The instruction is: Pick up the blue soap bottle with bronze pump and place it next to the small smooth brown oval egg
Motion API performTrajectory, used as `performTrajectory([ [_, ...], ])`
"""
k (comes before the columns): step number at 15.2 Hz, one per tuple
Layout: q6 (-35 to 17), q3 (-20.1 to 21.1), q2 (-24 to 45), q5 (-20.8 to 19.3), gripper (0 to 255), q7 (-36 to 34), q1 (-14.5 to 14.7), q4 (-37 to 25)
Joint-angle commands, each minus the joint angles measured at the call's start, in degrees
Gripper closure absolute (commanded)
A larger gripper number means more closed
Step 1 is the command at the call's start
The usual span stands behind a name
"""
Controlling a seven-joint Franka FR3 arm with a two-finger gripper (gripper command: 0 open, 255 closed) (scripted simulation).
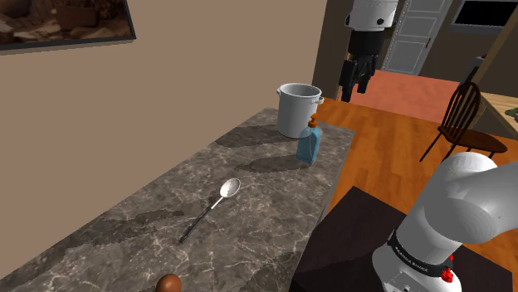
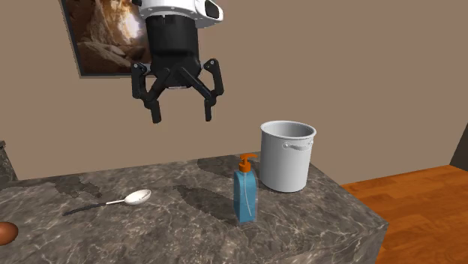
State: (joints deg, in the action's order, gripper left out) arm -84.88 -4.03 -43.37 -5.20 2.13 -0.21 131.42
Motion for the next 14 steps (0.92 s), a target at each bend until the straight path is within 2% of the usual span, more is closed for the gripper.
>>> performTrajectory([
  [1, 0.0, 0.0, 0.0, 0.0, 0, 0.0, 0.0, 0.0],
  [8, -16.49, -6.24, 2.12, -3.55, 0, 6.89, -0.61, 9.63],
  [14, -31.61, -12.25, 8.63, -5.47, 0, 13.05, -0.65, 14.17],
])
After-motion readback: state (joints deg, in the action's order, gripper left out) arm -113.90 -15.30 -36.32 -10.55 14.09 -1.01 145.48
